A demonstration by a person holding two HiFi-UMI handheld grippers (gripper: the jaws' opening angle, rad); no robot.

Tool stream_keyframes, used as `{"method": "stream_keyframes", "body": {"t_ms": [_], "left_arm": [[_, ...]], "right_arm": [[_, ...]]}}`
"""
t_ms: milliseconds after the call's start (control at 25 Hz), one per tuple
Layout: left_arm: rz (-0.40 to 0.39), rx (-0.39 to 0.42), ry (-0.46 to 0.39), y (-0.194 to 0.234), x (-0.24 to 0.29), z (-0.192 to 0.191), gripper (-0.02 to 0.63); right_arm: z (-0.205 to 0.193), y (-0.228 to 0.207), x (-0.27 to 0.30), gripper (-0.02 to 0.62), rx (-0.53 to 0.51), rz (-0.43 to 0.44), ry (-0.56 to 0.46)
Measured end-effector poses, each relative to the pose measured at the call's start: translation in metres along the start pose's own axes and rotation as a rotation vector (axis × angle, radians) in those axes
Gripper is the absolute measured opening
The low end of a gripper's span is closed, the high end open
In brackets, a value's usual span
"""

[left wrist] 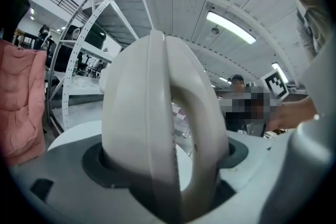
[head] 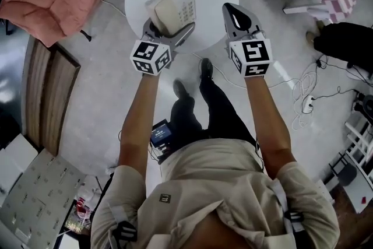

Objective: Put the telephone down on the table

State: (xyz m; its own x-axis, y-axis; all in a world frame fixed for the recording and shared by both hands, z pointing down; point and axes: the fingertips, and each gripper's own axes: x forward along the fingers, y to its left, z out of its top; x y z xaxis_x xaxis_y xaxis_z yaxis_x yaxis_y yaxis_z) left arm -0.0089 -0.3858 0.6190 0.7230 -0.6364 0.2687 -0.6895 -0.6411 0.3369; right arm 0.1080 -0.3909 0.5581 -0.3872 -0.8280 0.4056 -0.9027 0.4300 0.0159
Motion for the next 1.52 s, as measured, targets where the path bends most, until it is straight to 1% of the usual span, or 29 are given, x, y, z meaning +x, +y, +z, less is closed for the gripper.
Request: {"method": "stream_keyframes", "body": {"t_ms": [440,520,640,720,800,880,1000,1040,1080,1280,1320,1400,1480,1520], "left_arm": [[-0.06,-0.045,0.142,0.037,0.033,-0.052,0.454],[-0.079,-0.076,0.149,0.044,0.034,-0.055,0.454],[-0.133,-0.135,0.177,0.053,0.038,-0.056,0.454],[-0.144,-0.17,0.192,0.062,0.039,-0.056,0.454],[-0.115,-0.203,0.19,0.075,0.034,-0.055,0.456],[-0.07,-0.212,0.202,0.088,0.031,-0.061,0.456],[0.0,-0.148,0.26,0.1,0.038,-0.08,0.457],[0.015,-0.135,0.276,0.104,0.04,-0.085,0.457],[0.024,-0.14,0.286,0.107,0.04,-0.088,0.457],[0.028,-0.297,0.313,0.13,0.031,-0.09,0.457],[0.033,-0.314,0.321,0.133,0.03,-0.091,0.462],[0.058,-0.321,0.347,0.14,0.03,-0.098,0.474],[0.098,-0.316,0.396,0.148,0.027,-0.109,0.482],[0.113,-0.328,0.419,0.152,0.025,-0.117,0.49]], "right_arm": [[-0.036,-0.001,0.05,-0.003,0.02,0.051,0.059],[-0.038,0.001,0.056,-0.003,0.022,0.058,0.067],[-0.04,0.003,0.067,-0.003,0.025,0.067,0.077],[-0.039,0.008,0.073,-0.003,0.025,0.075,0.081],[-0.035,0.016,0.079,-0.003,0.025,0.085,0.083],[-0.034,0.019,0.084,-0.003,0.027,0.092,0.088],[-0.042,0.012,0.091,-0.003,0.029,0.102,0.098],[-0.044,0.011,0.093,-0.003,0.029,0.104,0.101],[-0.046,0.011,0.096,-0.003,0.029,0.107,0.105],[-0.045,0.028,0.104,-0.003,0.023,0.121,0.123],[-0.045,0.03,0.105,-0.003,0.023,0.124,0.126],[-0.046,0.031,0.106,-0.003,0.022,0.129,0.13],[-0.046,0.032,0.108,-0.003,0.022,0.131,0.132],[-0.046,0.032,0.11,-0.003,0.022,0.133,0.132]]}}
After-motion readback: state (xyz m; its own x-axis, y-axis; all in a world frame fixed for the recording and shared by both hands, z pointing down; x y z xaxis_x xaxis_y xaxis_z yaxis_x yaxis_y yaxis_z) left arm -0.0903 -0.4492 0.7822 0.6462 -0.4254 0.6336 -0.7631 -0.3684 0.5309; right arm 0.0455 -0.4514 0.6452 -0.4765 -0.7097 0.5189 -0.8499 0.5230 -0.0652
